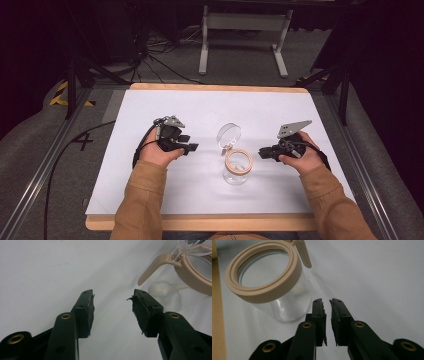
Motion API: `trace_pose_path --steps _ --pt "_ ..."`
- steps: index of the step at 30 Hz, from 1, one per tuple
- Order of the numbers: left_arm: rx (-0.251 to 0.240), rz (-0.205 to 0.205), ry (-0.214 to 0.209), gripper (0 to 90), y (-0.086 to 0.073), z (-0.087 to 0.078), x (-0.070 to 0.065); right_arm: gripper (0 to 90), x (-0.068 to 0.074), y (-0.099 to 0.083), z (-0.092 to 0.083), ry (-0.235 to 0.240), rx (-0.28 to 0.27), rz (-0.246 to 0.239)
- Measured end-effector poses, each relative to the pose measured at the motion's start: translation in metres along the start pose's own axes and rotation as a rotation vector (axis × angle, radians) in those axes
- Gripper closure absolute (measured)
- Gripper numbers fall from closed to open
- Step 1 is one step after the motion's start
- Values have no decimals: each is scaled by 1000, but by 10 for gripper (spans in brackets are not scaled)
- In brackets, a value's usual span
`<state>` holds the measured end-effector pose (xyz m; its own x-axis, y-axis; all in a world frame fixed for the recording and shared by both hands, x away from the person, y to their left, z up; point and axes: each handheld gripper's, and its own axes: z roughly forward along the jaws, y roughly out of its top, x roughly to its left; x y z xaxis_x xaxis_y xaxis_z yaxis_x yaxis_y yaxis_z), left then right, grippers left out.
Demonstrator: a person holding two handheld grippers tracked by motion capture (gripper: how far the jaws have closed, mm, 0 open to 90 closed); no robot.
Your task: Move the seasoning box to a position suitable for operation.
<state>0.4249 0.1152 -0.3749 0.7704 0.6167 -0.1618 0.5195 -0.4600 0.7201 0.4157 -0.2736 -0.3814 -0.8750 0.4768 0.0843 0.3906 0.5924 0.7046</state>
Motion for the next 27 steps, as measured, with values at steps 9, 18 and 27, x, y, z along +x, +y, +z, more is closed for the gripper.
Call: trace_pose_path --steps 9,18,27 --pt "15 -7 -1 498 0 0 -2 898 9 4 20 3 21 -41" --pt "17 3 -6 478 1 3 -6 898 13 4 31 28 41 -54" --pt "15 16 -5 453 1 4 -7 900 15 3 35 44 55 -55"
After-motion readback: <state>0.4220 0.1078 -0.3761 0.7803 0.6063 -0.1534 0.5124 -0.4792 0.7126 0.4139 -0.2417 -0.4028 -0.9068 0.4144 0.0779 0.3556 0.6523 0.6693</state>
